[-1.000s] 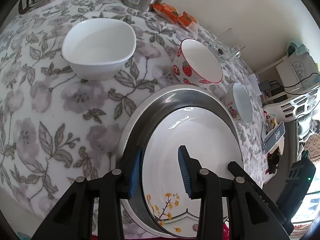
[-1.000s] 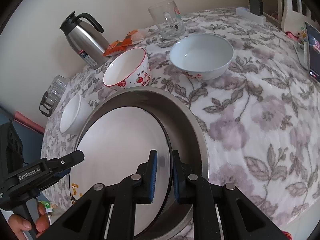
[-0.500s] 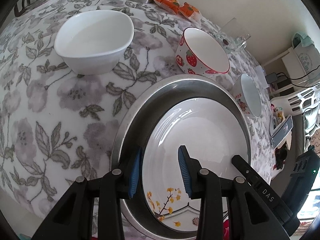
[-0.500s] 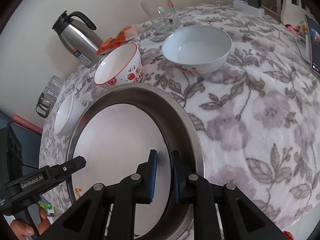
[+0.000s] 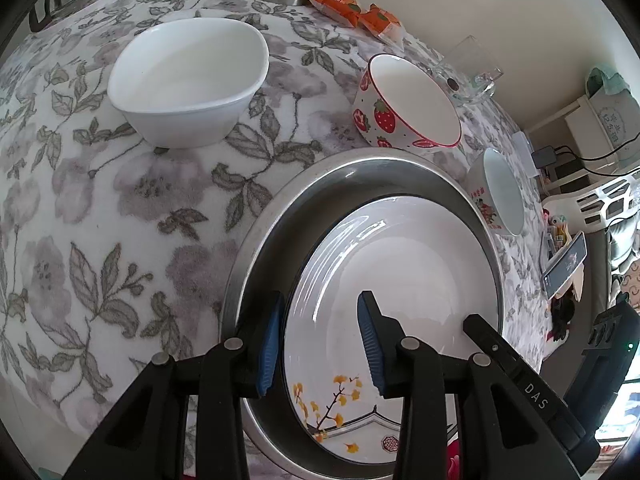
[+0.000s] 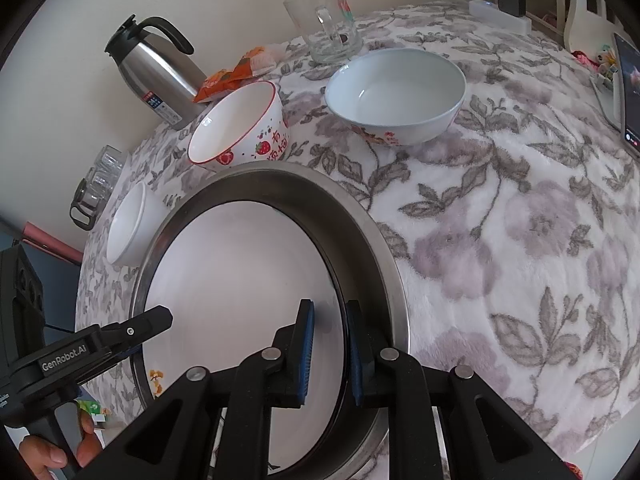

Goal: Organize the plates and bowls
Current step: 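Lower the white blossom plate into the steel basin with the right tool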

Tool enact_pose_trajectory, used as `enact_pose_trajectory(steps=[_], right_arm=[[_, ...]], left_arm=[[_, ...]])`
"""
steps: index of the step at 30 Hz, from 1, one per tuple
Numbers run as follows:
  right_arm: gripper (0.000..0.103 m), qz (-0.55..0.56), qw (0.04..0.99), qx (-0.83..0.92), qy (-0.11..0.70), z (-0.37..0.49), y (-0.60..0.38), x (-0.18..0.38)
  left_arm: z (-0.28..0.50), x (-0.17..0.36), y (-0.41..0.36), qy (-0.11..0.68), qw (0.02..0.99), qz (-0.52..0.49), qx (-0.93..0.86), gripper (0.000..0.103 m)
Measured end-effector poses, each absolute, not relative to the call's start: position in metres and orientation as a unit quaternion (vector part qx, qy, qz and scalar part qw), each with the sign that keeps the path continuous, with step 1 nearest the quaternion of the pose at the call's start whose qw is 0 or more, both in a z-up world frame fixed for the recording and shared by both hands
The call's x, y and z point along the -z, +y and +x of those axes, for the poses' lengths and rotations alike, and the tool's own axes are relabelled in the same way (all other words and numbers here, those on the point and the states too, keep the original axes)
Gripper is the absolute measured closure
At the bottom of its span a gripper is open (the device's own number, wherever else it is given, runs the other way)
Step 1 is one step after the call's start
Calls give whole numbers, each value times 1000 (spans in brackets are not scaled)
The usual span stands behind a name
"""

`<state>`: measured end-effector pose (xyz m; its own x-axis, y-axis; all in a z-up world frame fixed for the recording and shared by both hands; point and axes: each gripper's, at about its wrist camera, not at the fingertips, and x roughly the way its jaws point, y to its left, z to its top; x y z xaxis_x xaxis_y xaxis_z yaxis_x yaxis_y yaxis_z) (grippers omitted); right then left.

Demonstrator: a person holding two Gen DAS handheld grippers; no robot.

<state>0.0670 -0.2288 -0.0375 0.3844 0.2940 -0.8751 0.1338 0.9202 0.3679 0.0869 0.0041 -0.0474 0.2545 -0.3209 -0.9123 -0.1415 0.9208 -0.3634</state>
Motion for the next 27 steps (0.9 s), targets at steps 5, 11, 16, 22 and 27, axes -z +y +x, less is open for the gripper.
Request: enact_pose_trajectory(steps=[5,11,16,22,27], right_arm=[[85,194,804,-51,561,67,-228,38],[84,194,801,-52,564,67,-227,39],[84,202,797,-55,567,67,-229,39],[84,207,794,-60,568,67,-231,40],[84,223,791,-64,566,67,-234,39]], left_arm=[[87,47,4,609,768,-189,56,64],[86,46,4,610,768,-187,55,64],[86,46,5,612,766,-190,54,64],[86,45,7,611,765,-194,54,64],[85,45,7,610,766,-196,53,64]])
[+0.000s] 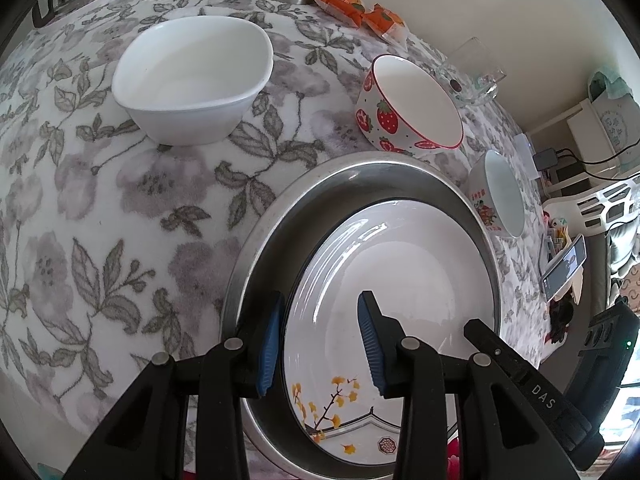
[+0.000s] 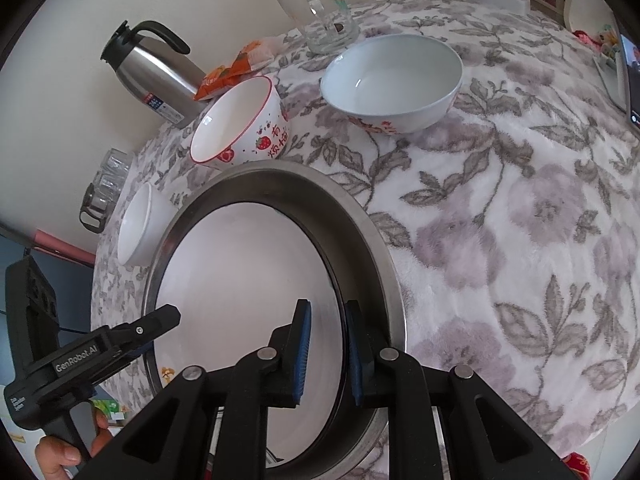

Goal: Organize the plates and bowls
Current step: 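Lower the white blossom plate into the steel basin with the right tool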

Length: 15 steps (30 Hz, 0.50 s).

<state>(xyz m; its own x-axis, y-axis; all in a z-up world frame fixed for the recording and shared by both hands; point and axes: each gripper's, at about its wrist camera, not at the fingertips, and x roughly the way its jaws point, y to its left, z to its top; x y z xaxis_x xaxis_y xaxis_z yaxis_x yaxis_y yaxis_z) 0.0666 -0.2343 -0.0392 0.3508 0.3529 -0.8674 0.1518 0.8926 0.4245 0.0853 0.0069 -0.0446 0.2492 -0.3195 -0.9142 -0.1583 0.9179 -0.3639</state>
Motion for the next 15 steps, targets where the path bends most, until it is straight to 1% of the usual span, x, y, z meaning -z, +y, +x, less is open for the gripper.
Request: enact_pose_trajectory(steps=[7,12,14,15], right_arm=[[84,246,789,-67,558,66,-243,35],[84,235,793,-66,558,65,-242,33],[82,227,795,-69,559,66,-239,33],[79,225,795,-71,559,66,-237,33]], left_arm=[[85,43,7,610,766,-196,51,64],[84,40,8,607,768,-198,50,64],[83,36,9,601,774,-193,46,64],[83,34,9,598,778,-188,42,65]])
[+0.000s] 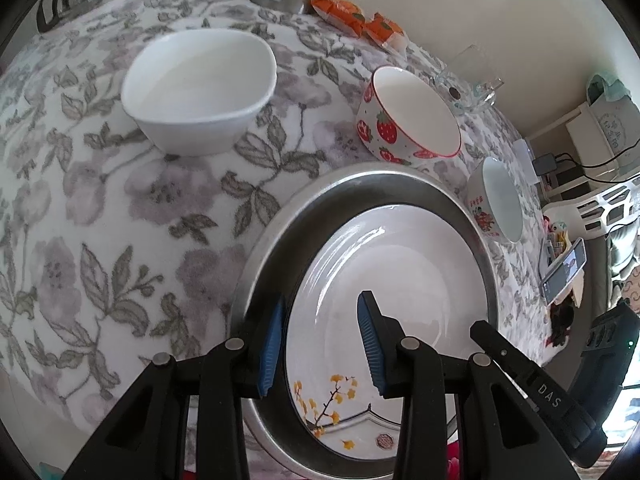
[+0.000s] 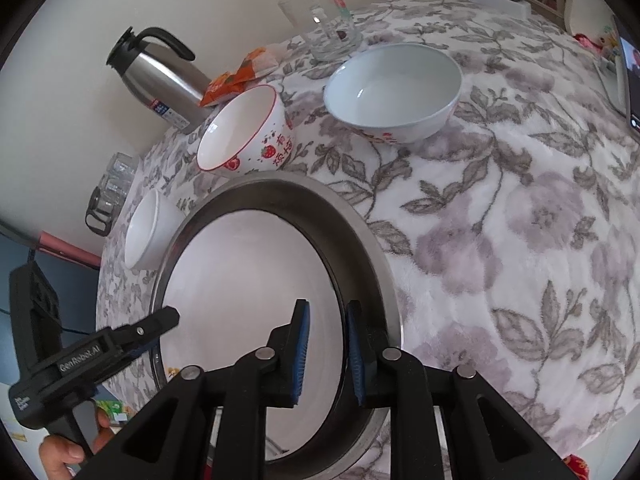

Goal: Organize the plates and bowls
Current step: 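Open the right tool to release the plate and lift away, then grasp the red-rimmed strawberry bowl rim with the right tool while the left tool closes on it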

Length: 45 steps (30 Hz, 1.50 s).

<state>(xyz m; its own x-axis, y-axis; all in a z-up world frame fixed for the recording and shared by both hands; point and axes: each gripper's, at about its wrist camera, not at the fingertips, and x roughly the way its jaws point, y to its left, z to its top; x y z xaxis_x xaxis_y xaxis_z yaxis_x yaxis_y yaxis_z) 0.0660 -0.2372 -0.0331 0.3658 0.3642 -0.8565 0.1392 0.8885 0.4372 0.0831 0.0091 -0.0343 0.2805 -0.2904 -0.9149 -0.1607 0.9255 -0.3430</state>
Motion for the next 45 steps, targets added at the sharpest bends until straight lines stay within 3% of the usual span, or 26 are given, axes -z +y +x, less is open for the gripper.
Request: enact_pose_trajectory(steps=[14,16,18,20,22,26,27,36,45], right_arm=[[73,180,829,-59,526,60,-236,7],[50,166,838,-57,517,60,-232,2],[43,159,842,-55,513,60,-229,1],[37,150,843,-57,513,61,-226,2],[24,143,845,-55,512,62,-224,4],[11,130,852,-54,504,62,-220,4],[0,127,854,-56,502,63,-219,4],[0,108,868,-55,482,67,-213,1],[0,151,875,-38,458,86,-241,-6]], left_arm=[[80,18,5,578,802,-148,25,63],[78,11,4,566,812,-139,20,59],[77,5,3,554,822,-130,11,43],[77,0,4,545,830,-120,-4,35],[78,0,7,542,832,-117,-18,32],[80,2,14,538,835,-107,-48,19],[79,3,16,537,836,-104,-56,17],[85,-1,33,512,845,-119,-97,6],[108,-34,42,447,877,-151,-89,5]])
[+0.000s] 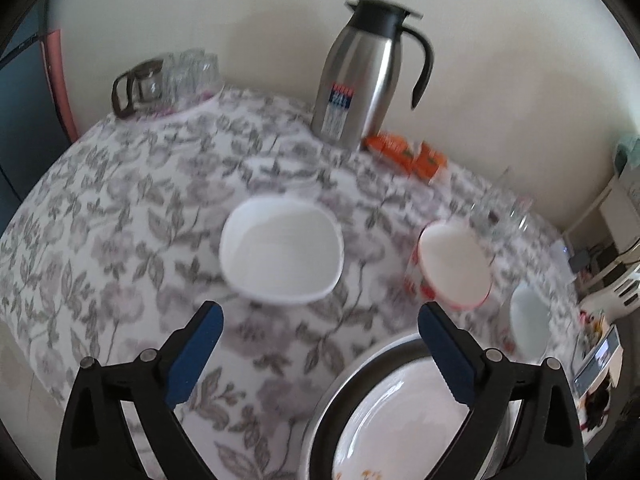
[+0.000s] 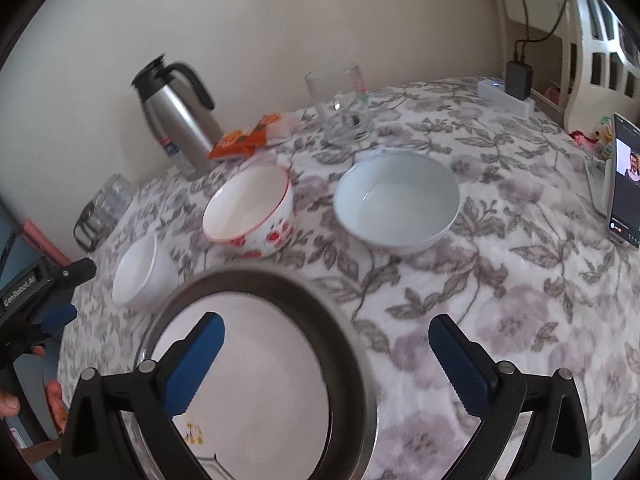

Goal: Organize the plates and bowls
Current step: 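Grasp the red-rimmed strawberry bowl rim with the right tool while the left tool closes on it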

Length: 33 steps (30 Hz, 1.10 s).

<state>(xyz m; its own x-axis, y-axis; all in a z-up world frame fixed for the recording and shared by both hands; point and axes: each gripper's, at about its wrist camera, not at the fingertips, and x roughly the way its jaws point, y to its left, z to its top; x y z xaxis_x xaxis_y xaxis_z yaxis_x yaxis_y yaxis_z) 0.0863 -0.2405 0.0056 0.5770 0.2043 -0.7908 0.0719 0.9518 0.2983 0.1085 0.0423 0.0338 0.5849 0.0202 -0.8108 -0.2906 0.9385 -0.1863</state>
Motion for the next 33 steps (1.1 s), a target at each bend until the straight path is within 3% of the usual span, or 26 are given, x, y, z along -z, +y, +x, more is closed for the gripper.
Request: enact_pose_trajectory(steps=[14,24,26,28,31,33], right_arm=[[0,129,910,-35,393,141,-239,-47],[0,139,903,-67,400,179,-234,-37],[3,137,901,-75,404,187,-231,-32],[15,141,895,-82,415,194,-231,-25],[23,150,883,-94,434,204,-228,-12],[31,141,880,-99,442,209,-223,-6]], left_arm=[[181,-54,0,416,898,-144,3,5],[212,-27,3,456,876,-158,2,5],[216,-24,2,458,875,-155,7,5],[220,-21,1,460,874,-154,11,5],[226,-13,-2,469,871,-147,15,6],[230,-7,-5,477,866,-146,21,14]])
